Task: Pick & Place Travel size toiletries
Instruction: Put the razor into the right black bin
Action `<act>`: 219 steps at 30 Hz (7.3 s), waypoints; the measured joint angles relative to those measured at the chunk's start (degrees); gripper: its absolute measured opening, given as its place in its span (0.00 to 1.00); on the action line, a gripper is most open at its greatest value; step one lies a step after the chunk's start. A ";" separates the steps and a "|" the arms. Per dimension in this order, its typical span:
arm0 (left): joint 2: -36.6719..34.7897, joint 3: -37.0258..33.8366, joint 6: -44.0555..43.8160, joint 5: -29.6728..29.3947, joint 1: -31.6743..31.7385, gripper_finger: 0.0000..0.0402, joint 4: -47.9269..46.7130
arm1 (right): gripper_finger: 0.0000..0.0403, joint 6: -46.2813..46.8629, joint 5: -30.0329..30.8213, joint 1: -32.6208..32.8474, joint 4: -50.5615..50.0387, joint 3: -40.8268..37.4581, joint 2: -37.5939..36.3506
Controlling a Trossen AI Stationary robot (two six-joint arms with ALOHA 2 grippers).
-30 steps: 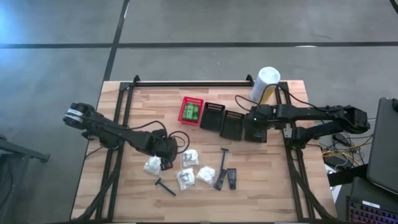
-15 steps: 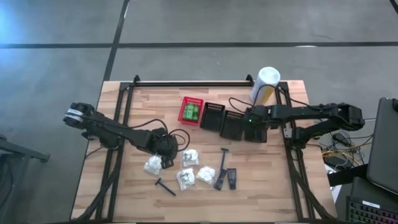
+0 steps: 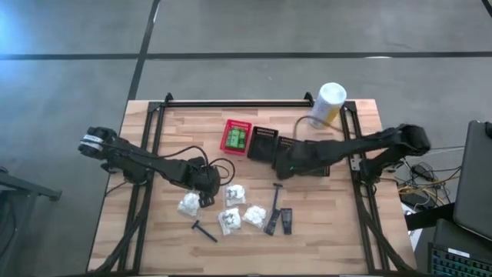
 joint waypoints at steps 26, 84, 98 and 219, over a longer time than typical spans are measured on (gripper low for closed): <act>-16.10 -12.18 5.16 1.36 0.17 0.63 -0.44 | 0.47 10.48 -4.22 6.20 3.16 11.82 22.70; -19.06 -13.50 -4.83 -2.27 0.17 0.63 2.05 | 0.13 -0.88 4.57 -17.84 -5.64 -20.94 -20.42; -19.06 -13.50 -4.76 -2.10 0.17 0.63 2.03 | 0.22 -6.21 4.89 -20.44 -4.23 -21.47 -14.79; -18.98 -9.68 -6.83 17.51 -19.12 0.63 19.18 | 0.53 11.14 17.19 29.55 -19.76 31.07 20.37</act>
